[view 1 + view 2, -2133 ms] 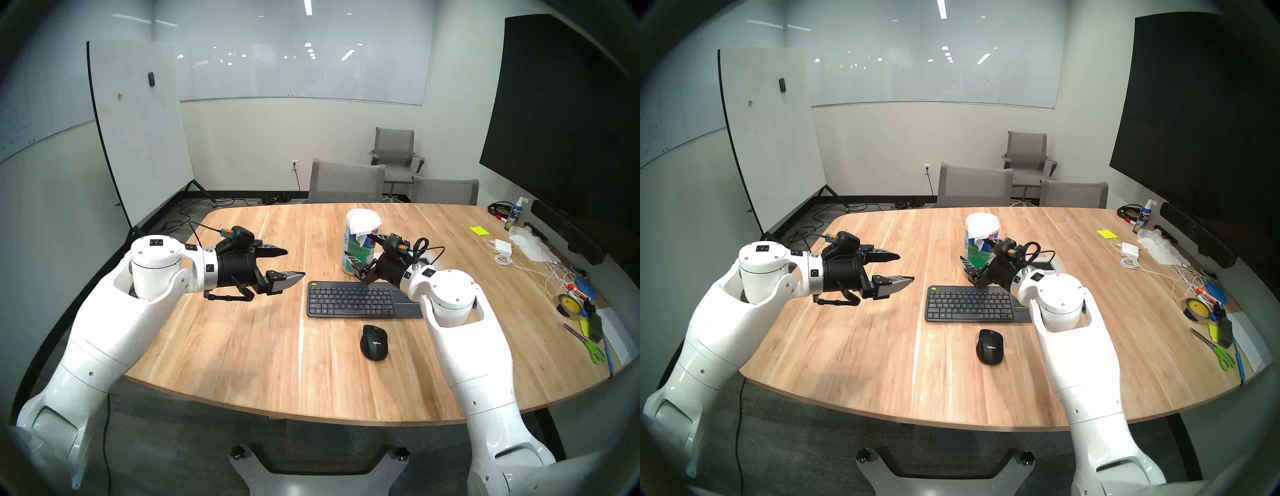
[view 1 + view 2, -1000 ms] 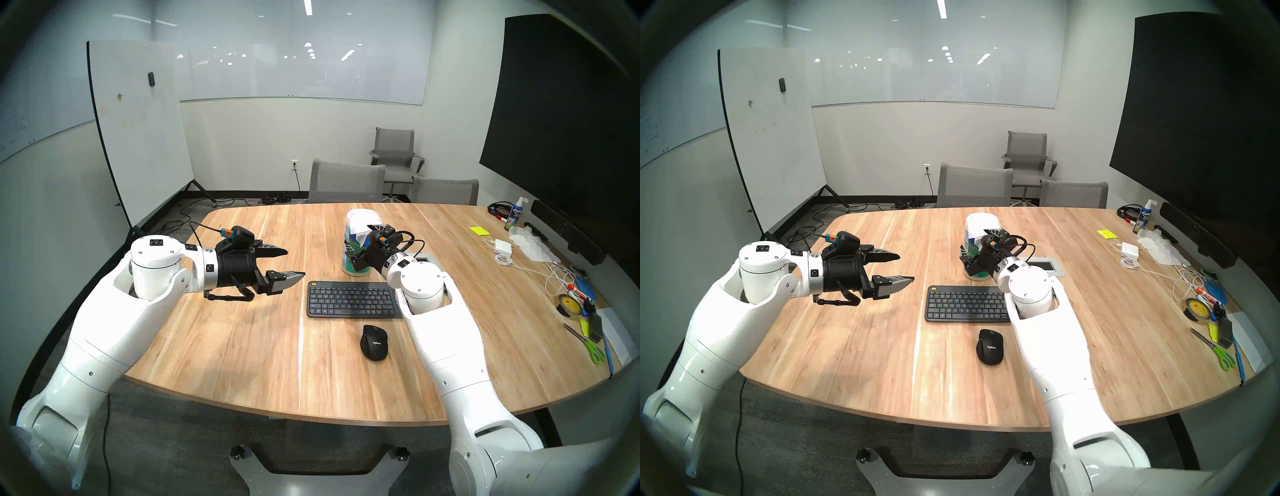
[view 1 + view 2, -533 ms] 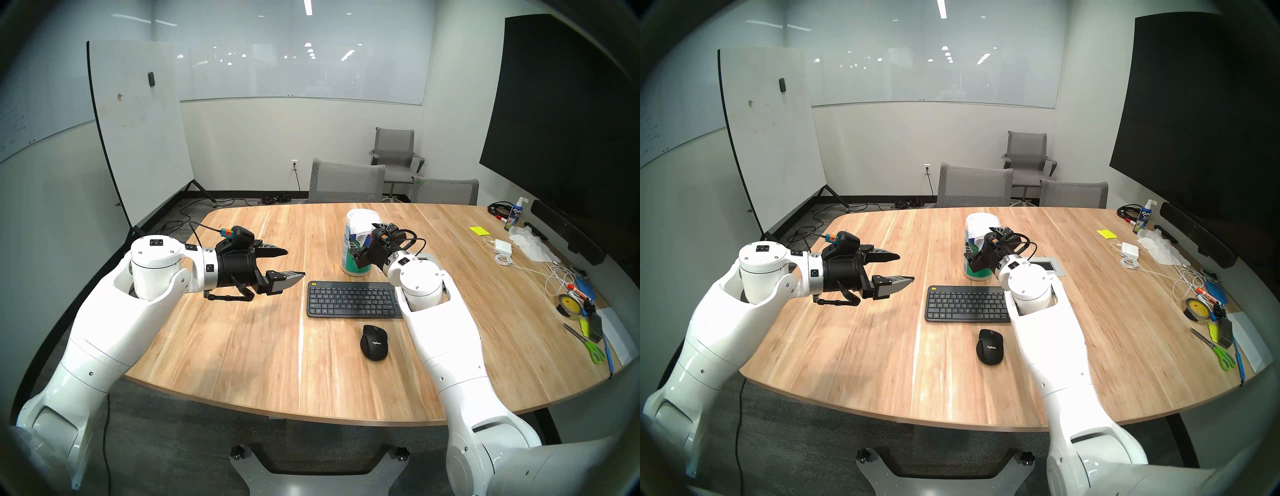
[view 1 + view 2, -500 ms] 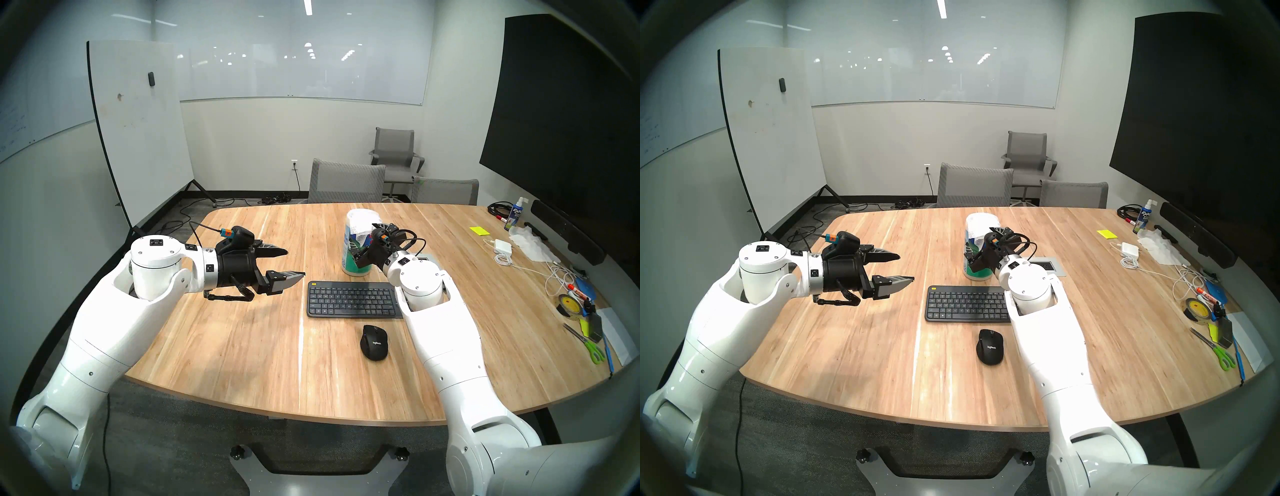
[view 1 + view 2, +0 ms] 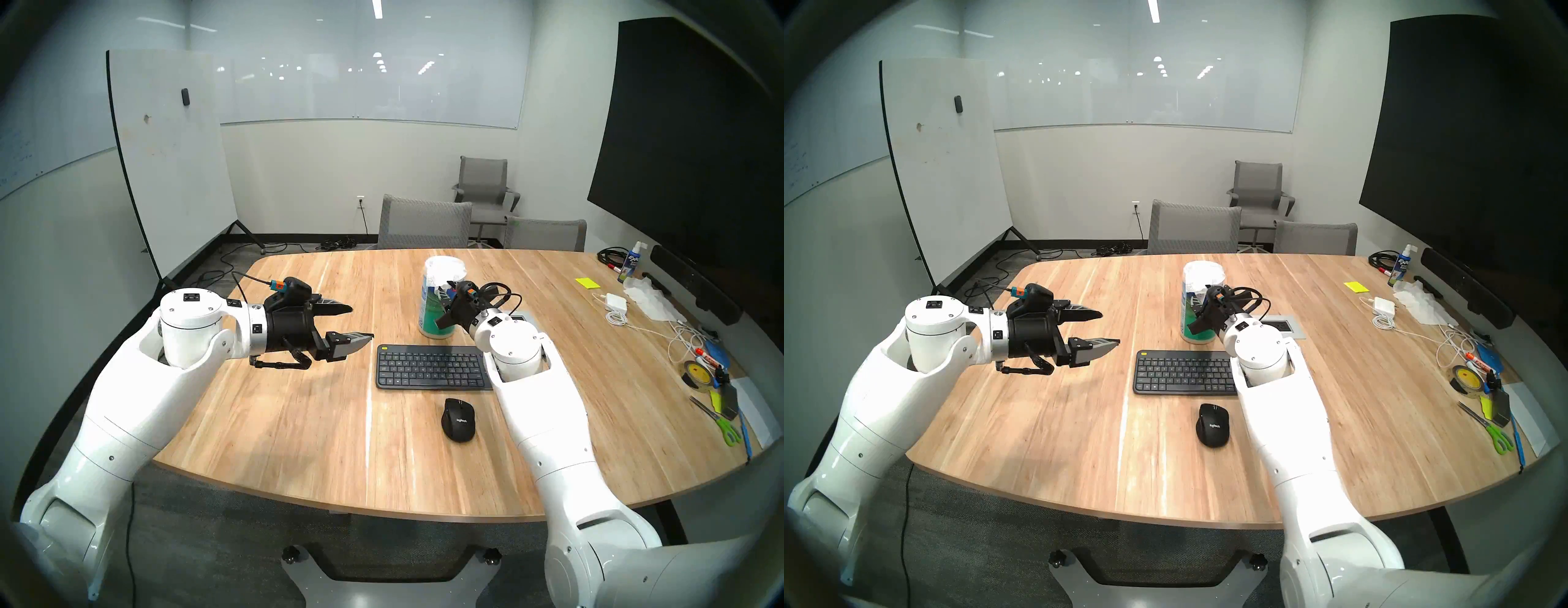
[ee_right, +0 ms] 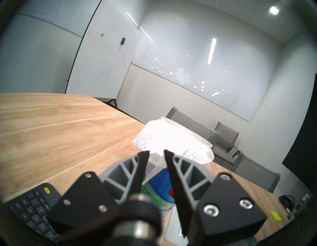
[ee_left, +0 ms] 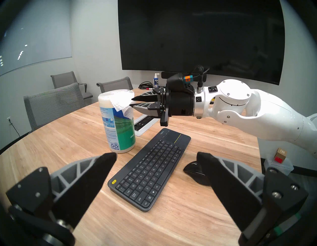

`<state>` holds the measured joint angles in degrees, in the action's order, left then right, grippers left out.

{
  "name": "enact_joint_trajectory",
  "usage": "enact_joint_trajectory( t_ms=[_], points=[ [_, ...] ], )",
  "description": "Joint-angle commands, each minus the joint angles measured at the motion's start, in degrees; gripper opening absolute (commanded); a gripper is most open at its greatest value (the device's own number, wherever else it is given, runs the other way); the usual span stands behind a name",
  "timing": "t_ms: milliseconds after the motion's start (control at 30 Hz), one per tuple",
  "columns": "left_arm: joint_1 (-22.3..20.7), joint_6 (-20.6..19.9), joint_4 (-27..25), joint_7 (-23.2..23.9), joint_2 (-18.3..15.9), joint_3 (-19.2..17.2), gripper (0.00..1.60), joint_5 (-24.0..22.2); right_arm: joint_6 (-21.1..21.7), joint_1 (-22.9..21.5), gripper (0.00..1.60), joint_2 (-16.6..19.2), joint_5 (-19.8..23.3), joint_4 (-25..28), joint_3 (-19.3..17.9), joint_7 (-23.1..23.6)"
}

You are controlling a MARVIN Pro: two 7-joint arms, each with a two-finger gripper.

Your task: Wipe the keyboards and mice with a disinfecting wipe, then set the wipe down

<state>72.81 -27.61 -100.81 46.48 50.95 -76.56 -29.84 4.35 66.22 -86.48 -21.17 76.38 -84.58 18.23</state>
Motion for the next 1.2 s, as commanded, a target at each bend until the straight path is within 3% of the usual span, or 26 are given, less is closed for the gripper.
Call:
enact_joint_trajectory(
  t_ms=[0, 133, 167, 567, 1167],
  points=[
    [-0.4, 0.0, -0.6, 0.0, -0.1, -0.4, 1.6, -0.1, -1.1, -0.8, 0.5, -0.3, 0.2, 0.5, 0.0, -0.2],
    [-0.4, 0.0, -0.6, 0.0, -0.1, -0.4, 1.6, -0.1, -1.2, -0.5, 0.02, -0.1, 0.4, 0.8, -0.3, 0.0],
    [-0.4, 0.0, -0.6, 0.0, -0.1, -0.4, 1.6, -0.1, -1.2, -0.3, 0.0, 0.0, 0.5, 1.0, -0.4, 0.2],
    [-0.4, 0.1, -0.6, 0.0, -0.1, -0.4, 1.6, -0.1, -1.7, 1.1, 0.0, 1.6, 2.3, 3.4, -2.6, 2.8],
    [-0.4, 0.1, -0.6, 0.0, -0.1, -0.4, 1.6, -0.1, -0.1, 6.2, 0.0, 5.9, 10.9, 14.4, -12.2, 14.3]
  ],
)
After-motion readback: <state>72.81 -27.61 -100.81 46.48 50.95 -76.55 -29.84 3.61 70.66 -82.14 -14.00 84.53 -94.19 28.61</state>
